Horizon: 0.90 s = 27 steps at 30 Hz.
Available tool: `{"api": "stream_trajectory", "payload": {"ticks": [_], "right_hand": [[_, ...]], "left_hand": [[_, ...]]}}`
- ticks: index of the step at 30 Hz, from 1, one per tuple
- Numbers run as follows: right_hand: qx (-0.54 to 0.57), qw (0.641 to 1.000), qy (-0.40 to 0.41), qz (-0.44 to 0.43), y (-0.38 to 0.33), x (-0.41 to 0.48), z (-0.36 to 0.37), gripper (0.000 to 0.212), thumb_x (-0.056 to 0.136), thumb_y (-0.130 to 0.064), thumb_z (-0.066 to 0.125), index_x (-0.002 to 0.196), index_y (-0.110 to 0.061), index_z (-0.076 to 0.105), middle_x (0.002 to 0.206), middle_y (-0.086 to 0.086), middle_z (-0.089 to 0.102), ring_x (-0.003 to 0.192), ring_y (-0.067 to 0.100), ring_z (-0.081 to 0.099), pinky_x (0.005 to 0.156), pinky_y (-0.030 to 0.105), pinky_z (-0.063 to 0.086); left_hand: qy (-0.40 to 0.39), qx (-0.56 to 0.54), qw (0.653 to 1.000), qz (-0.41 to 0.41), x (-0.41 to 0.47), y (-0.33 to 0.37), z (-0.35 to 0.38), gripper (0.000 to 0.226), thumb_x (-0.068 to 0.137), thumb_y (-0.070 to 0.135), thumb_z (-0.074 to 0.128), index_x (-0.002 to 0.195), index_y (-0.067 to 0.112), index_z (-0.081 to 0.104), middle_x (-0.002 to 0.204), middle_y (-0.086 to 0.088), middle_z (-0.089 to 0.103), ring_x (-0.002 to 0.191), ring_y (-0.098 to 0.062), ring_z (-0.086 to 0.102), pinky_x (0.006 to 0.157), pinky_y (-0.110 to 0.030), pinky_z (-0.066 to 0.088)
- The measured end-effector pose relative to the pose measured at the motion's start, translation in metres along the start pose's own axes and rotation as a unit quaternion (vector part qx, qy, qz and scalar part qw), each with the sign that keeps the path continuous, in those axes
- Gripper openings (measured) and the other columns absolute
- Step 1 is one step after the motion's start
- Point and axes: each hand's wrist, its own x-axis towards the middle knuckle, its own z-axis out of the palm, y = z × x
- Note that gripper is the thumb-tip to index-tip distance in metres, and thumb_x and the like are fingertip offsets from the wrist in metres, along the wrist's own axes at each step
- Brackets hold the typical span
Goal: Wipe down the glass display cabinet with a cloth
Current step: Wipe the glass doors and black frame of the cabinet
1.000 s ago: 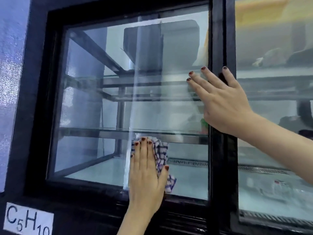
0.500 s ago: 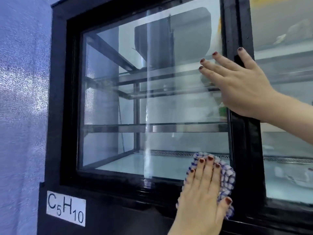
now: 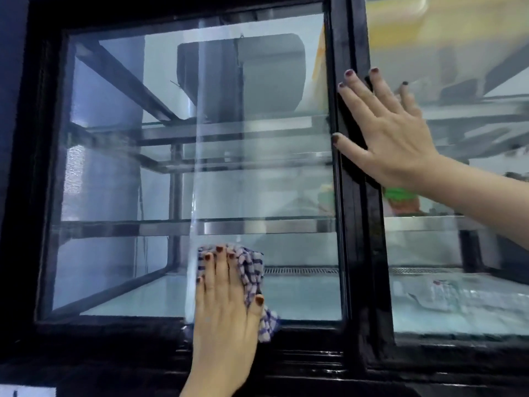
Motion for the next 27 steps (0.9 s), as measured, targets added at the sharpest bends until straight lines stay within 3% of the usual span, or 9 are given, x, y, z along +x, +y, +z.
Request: {"api": "stream_trajectory", "payload": {"ticks": [4, 6, 9, 11, 13, 15, 18, 23, 27], "right_hand": [[0.087, 0.99, 0.071, 0.085, 0.001, 0.001, 0.002, 0.062, 0.094, -0.04, 0.015, 0.151, -0.017, 0.009, 0.159, -0.002, 0.002, 0.147, 0.02, -0.004, 0.118, 0.043, -0.003], [0.092, 0.988, 0.075, 0.104, 0.002, 0.002, 0.003, 0.061, 0.093, -0.034, 0.016, 0.151, -0.015, 0.014, 0.159, 0.0, 0.006, 0.147, 0.019, 0.001, 0.119, 0.04, -0.001], [0.062, 0.991, 0.087, 0.082, 0.014, 0.009, -0.004, 0.06, 0.09, -0.029, 0.023, 0.147, -0.012, 0.029, 0.156, 0.004, 0.023, 0.145, 0.021, 0.017, 0.118, 0.038, 0.011], [0.022, 0.995, 0.085, 0.047, 0.034, 0.016, -0.01, 0.059, 0.089, -0.028, 0.025, 0.144, -0.013, 0.035, 0.153, 0.004, 0.03, 0.142, 0.024, 0.024, 0.116, 0.041, 0.018], [0.018, 0.994, 0.072, 0.081, 0.057, 0.022, -0.015, 0.061, 0.088, -0.031, 0.022, 0.147, -0.021, 0.029, 0.156, -0.001, 0.022, 0.145, 0.021, 0.015, 0.117, 0.043, 0.011], [0.029, 0.989, 0.069, 0.13, 0.068, 0.024, -0.013, 0.062, 0.088, -0.034, 0.019, 0.149, -0.027, 0.022, 0.158, -0.005, 0.013, 0.146, 0.018, 0.006, 0.118, 0.043, 0.005], [0.005, 0.989, 0.078, 0.129, 0.067, 0.024, -0.007, 0.061, 0.09, -0.035, 0.018, 0.15, -0.028, 0.02, 0.158, -0.006, 0.012, 0.147, 0.017, 0.006, 0.117, 0.044, 0.006], [0.011, 0.989, 0.068, 0.129, 0.069, 0.023, -0.009, 0.061, 0.09, -0.036, 0.017, 0.15, -0.028, 0.019, 0.158, -0.006, 0.011, 0.147, 0.017, 0.005, 0.117, 0.044, 0.003], [0.011, 0.99, 0.057, 0.129, 0.065, 0.022, -0.01, 0.062, 0.089, -0.036, 0.016, 0.15, -0.027, 0.017, 0.159, -0.005, 0.009, 0.147, 0.018, 0.004, 0.117, 0.044, 0.003]], "left_hand": [[0.054, -0.028, 0.993, 0.101, -0.001, 0.074, 0.024, 0.062, 0.094, 0.042, 0.023, 0.145, 0.008, 0.01, 0.152, -0.01, 0.008, 0.143, -0.024, 0.003, 0.111, -0.039, 0.011], [0.061, -0.063, 0.994, 0.066, 0.013, 0.097, 0.02, 0.057, 0.095, 0.037, 0.021, 0.144, 0.011, 0.011, 0.152, -0.005, 0.013, 0.144, -0.02, 0.0, 0.111, -0.037, 0.012], [0.04, -0.124, 0.991, 0.027, 0.047, 0.111, 0.006, 0.058, 0.101, 0.033, 0.002, 0.147, 0.002, 0.02, 0.153, -0.007, 0.025, 0.142, -0.018, 0.014, 0.11, -0.037, 0.016], [0.071, -0.153, 0.985, 0.038, 0.079, 0.114, -0.007, 0.057, 0.1, 0.038, -0.003, 0.149, 0.013, 0.011, 0.157, 0.0, 0.007, 0.144, -0.014, 0.003, 0.114, -0.034, 0.005], [0.116, -0.182, 0.976, 0.036, 0.127, 0.118, -0.019, 0.055, 0.094, 0.045, -0.009, 0.144, 0.024, -0.006, 0.153, 0.012, -0.016, 0.141, -0.003, -0.018, 0.114, -0.027, -0.014], [0.152, -0.196, 0.969, 0.021, 0.18, 0.122, -0.035, 0.05, 0.096, 0.045, -0.003, 0.142, 0.027, -0.008, 0.153, 0.014, -0.016, 0.139, 0.0, -0.022, 0.113, -0.024, -0.018], [0.167, -0.21, 0.963, -0.004, 0.226, 0.131, -0.054, 0.049, 0.102, 0.036, 0.015, 0.149, 0.022, 0.012, 0.157, 0.011, 0.002, 0.143, -0.004, -0.007, 0.115, -0.025, -0.011], [0.239, -0.295, 0.925, 0.027, 0.174, 0.131, -0.039, 0.041, 0.101, 0.037, 0.024, 0.141, 0.027, 0.022, 0.137, 0.033, -0.004, 0.133, 0.008, -0.005, 0.113, -0.022, -0.001], [0.188, -0.248, 0.949, 0.051, 0.097, 0.123, -0.004, 0.05, 0.102, 0.037, 0.014, 0.145, 0.016, 0.028, 0.154, 0.009, 0.02, 0.143, -0.005, 0.008, 0.115, -0.026, 0.005]]}}
